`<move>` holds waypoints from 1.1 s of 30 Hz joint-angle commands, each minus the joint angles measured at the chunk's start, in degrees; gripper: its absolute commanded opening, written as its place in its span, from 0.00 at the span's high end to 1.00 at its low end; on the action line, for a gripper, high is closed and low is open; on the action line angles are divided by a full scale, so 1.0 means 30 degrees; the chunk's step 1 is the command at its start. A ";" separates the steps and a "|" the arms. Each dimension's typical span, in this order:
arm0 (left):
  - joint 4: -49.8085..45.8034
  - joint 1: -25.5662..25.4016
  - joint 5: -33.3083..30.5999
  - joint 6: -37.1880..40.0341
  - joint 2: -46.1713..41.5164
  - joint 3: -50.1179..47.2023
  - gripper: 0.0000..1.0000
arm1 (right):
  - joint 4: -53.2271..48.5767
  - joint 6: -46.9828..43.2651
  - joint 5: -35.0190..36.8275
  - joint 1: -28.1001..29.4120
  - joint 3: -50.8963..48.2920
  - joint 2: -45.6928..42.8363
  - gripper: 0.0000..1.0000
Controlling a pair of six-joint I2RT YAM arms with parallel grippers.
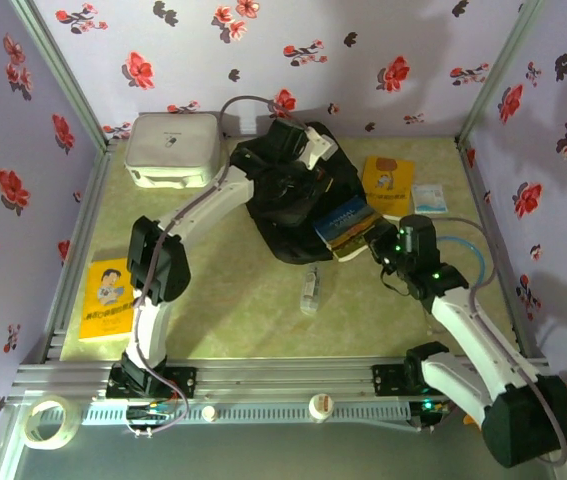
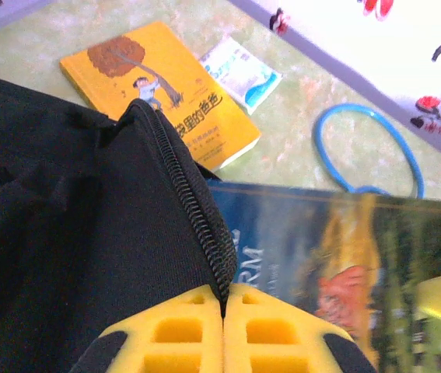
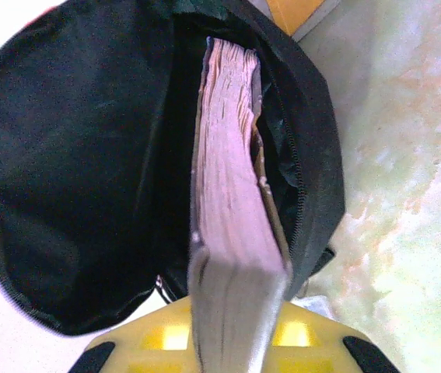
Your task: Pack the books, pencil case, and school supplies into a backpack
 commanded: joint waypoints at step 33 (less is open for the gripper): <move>0.4610 0.1728 0.1079 -0.2366 -0.1653 -0.0937 1.00 | 1.3589 0.1708 0.1546 0.2125 0.8266 1.7364 0.98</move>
